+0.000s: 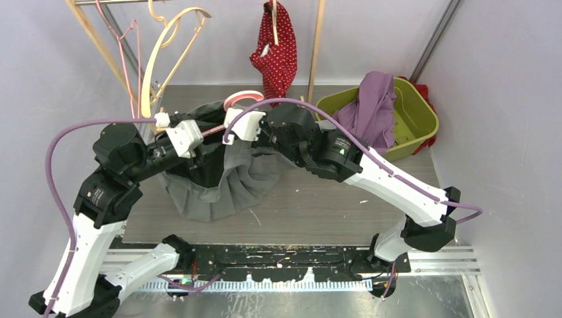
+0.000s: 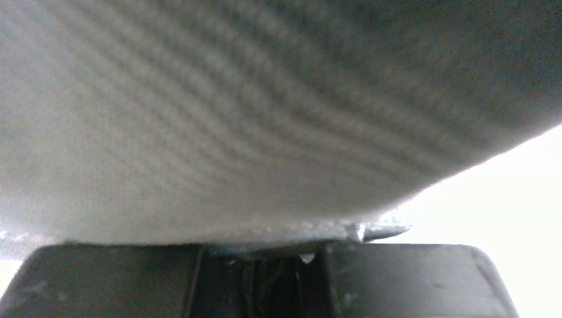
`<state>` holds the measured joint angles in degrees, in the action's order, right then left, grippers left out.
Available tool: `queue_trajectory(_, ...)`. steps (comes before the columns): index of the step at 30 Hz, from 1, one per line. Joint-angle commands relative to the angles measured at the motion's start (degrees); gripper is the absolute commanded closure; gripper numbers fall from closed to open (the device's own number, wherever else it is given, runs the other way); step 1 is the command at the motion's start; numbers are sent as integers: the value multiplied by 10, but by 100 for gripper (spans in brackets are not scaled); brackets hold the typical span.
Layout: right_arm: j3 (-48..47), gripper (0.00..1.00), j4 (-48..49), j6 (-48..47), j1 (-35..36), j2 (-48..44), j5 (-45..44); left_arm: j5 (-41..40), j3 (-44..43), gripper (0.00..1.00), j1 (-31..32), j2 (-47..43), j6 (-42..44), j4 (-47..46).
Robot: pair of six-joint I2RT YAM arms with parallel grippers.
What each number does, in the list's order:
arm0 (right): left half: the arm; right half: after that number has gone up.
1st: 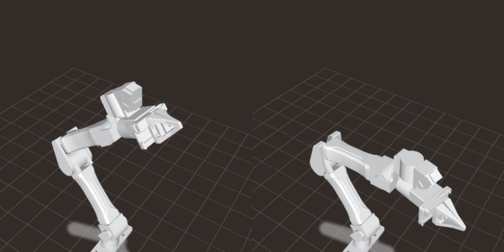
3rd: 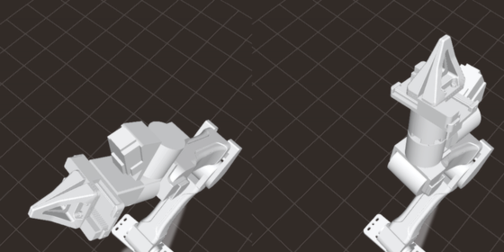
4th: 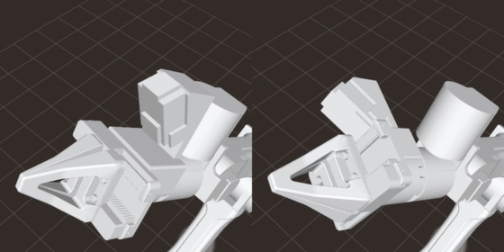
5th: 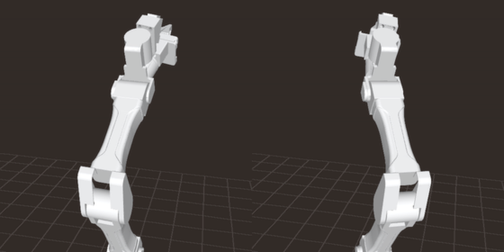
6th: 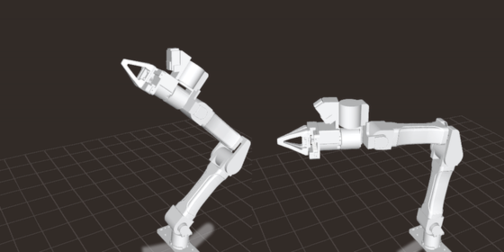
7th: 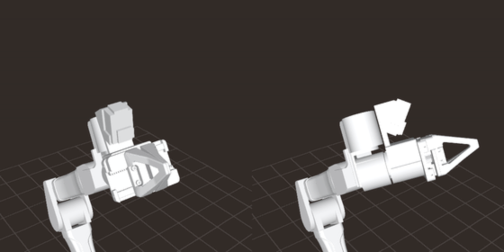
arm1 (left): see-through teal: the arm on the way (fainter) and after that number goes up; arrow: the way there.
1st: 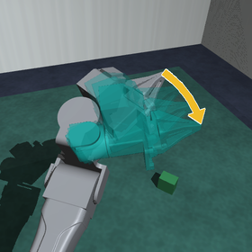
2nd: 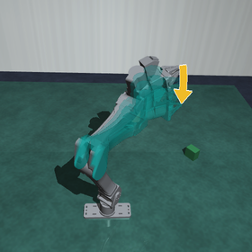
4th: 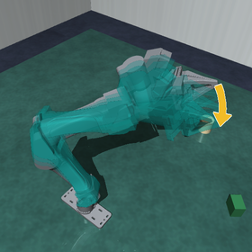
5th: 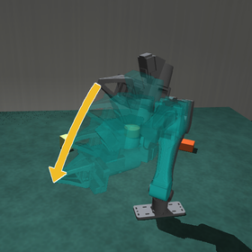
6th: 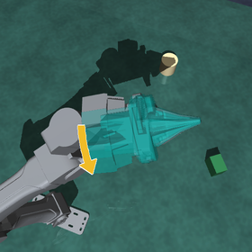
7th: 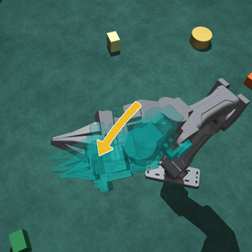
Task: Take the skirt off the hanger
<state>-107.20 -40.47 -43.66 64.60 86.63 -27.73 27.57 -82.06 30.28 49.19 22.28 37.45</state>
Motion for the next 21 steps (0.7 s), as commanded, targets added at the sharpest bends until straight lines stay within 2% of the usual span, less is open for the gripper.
queue_trajectory(1,-10,99,149,50,-39,-14,-95,88,-57,72,13,-35,10,2)
queue_trajectory(3,-9,99,145,50,-42,-15,-94,93,-114,63,13,-11,12,40)
queue_trajectory(6,-5,99,140,54,-46,-18,-91,116,-177,60,13,8,22,86)
queue_trajectory(9,6,99,139,60,-52,-24,-86,174,-207,59,13,12,5,82)
queue_trajectory(13,14,99,142,63,-55,-29,-77,193,-209,58,13,17,-17,62)
queue_trajectory(21,34,99,127,52,-56,-55,-50,142,-198,56,13,55,45,131)
